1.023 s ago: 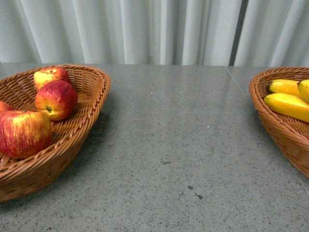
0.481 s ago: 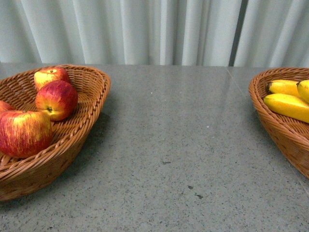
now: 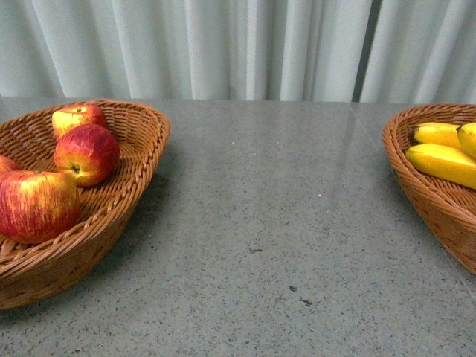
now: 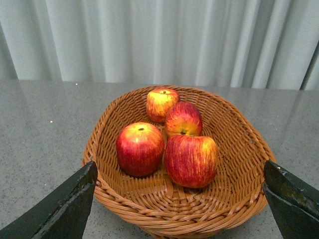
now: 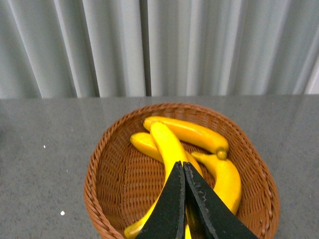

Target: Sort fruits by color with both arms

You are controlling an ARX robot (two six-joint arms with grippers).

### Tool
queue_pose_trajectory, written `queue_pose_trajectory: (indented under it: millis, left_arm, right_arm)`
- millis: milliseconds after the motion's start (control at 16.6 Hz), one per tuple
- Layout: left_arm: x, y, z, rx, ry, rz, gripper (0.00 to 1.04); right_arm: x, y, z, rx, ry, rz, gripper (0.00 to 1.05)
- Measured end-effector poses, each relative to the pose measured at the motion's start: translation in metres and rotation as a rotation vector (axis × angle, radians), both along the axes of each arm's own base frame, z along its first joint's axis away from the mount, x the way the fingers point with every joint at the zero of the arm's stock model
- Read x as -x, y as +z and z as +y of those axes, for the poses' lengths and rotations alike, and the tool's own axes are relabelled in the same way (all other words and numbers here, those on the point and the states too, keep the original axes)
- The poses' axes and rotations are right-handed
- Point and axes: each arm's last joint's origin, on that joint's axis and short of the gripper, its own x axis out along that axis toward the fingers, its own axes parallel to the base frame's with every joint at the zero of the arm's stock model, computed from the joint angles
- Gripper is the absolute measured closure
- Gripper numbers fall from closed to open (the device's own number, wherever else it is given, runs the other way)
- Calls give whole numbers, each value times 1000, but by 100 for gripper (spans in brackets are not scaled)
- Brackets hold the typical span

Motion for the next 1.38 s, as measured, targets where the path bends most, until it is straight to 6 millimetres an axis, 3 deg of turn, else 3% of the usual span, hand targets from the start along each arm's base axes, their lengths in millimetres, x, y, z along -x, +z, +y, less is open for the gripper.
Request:
queue_pose_trajectory:
  millis: [120,602,903,1023,1384]
  left_arm:
    - [0,0,0,0,0,0,7]
    - [0,0,0,0,0,1,7]
    - [0,0,0,0,0,0,7]
    - [0,0,0,0,1,0,7]
    - [0,0,0,0,0,0,7]
  right_arm:
    - [3,-4,10,2,46,-32,103]
    - [17,-32,8,2,19,-3,103]
    - [17,-34,8,2,19,-16,103]
    - [17,-44,8,1,18,-6,103]
    - [18,-43,8,2,18,-19,103]
